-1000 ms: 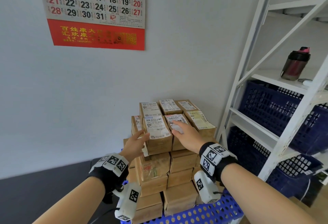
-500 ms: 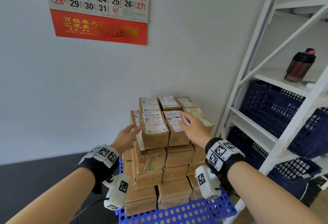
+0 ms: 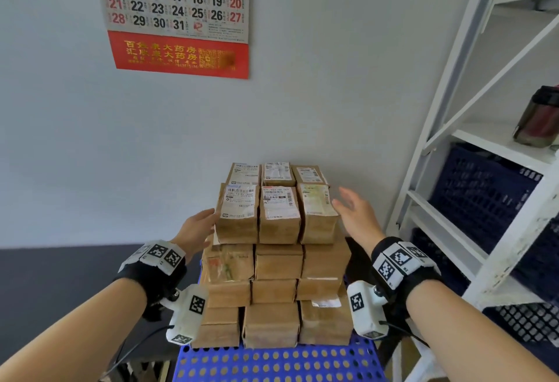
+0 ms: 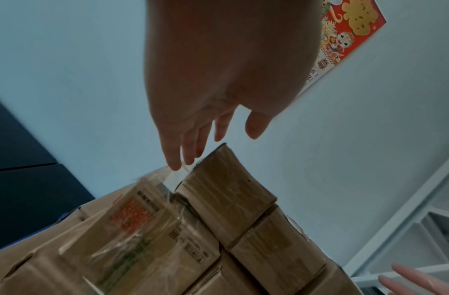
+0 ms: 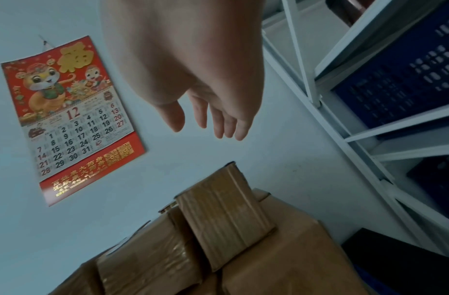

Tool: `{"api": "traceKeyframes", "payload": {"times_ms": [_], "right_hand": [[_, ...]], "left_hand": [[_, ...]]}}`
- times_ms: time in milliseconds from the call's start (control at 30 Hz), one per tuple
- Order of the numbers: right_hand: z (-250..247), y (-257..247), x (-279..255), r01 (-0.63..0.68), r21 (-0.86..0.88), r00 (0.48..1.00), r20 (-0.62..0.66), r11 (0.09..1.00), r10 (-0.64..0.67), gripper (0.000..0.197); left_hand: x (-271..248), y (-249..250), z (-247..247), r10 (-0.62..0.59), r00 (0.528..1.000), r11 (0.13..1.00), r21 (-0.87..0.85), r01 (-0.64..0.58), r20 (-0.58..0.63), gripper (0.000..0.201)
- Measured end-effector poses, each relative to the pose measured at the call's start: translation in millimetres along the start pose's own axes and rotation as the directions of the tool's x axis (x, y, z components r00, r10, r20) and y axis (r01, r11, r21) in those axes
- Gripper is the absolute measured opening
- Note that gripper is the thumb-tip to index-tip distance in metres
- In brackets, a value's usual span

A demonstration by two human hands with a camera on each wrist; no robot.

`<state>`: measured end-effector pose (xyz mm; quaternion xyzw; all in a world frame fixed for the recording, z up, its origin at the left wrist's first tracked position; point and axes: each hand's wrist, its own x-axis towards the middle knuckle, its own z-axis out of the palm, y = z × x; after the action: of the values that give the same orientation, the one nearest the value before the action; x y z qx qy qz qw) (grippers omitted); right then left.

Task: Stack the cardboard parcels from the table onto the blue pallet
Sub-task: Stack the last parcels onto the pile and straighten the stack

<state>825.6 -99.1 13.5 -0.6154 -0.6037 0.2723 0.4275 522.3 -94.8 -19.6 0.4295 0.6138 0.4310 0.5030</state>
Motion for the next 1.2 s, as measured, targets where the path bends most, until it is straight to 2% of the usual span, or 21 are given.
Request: {"api": "traceKeyframes", "payload": {"times_ms": [267,433,533,633,967,1067,1200], "right_hand": [[-9,48,17,-0.194,0.223,0.981,0.074,0.955,0.182,0.055],[5,59,32,-0.365,0.404,0.925,0.256,0.839,0.279,0.061],[13,57,36,-0.384,0.395,0.906,0.336,0.835,0.258,0.053],[16,59,39,-0.393,0.399,0.901,0.348,0.829,0.260,0.049],[14,59,40,-0.421,0.351,0.871,0.414,0.836,0.264,0.051],[9,63,45,-0.424,0.332,0.854,0.456,0.842,0.250,0.053],[-5,63,60,-0.423,0.317,0.853,0.456,0.849,0.255,0.031]], "left_hand": [[0,-6,6,-0.027,0.997,0.999,-0.035,0.025,-0.073,0.044],[11,-10,12,-0.041,0.999,0.992,-0.122,0.039,-0.016,0.026],[22,-19,10,-0.057,0.998,0.977,-0.207,0.056,0.001,0.027],[27,-22,10,-0.055,0.998,0.961,-0.271,0.058,0.019,0.030],[29,-22,15,-0.021,0.996,0.967,-0.251,0.042,0.088,0.028],[38,-25,7,-0.025,0.992,0.961,-0.272,0.058,0.123,0.033],[55,-16,-8,-0.025,0.995,0.960,-0.276,0.052,0.100,0.046]]}}
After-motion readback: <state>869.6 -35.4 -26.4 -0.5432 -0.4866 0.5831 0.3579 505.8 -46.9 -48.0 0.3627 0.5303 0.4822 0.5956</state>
